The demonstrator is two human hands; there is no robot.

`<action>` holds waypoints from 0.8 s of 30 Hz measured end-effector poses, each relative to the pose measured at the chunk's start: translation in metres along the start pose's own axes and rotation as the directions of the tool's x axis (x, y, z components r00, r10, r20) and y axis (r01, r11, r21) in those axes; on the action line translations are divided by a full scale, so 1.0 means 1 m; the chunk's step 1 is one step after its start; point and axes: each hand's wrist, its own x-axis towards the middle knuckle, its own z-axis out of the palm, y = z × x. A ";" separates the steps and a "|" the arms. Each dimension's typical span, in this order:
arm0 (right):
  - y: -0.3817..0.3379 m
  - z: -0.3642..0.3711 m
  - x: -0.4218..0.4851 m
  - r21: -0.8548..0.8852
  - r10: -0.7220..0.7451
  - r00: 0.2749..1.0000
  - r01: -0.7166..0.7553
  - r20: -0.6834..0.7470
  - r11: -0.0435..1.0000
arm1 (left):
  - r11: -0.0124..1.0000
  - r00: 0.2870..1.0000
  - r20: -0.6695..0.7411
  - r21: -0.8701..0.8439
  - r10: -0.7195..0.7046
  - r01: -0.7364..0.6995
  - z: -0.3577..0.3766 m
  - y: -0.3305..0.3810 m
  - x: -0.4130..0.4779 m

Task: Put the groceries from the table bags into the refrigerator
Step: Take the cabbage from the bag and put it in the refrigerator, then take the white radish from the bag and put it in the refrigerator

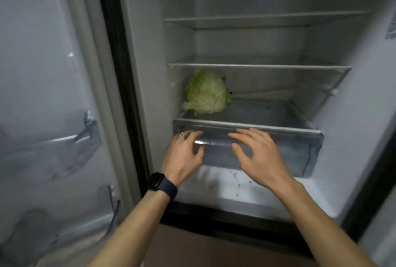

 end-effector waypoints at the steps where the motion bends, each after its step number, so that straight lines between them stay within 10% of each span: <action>1: -0.006 -0.002 -0.021 0.013 -0.006 1.000 0.006 0.004 1.000 | 0.999 1.000 0.002 0.035 0.016 -0.016 -0.006 0.002 -0.023; 14: -0.141 0.050 -0.198 0.246 -0.235 0.923 0.162 0.304 0.956 | 0.911 0.954 -0.080 0.283 -0.290 0.301 -0.111 -0.044 -0.307; 24: -0.395 0.102 -0.302 0.511 -0.640 0.688 0.436 0.342 0.741 | 0.610 0.718 -0.376 0.379 -0.586 0.696 -0.294 -0.104 -0.553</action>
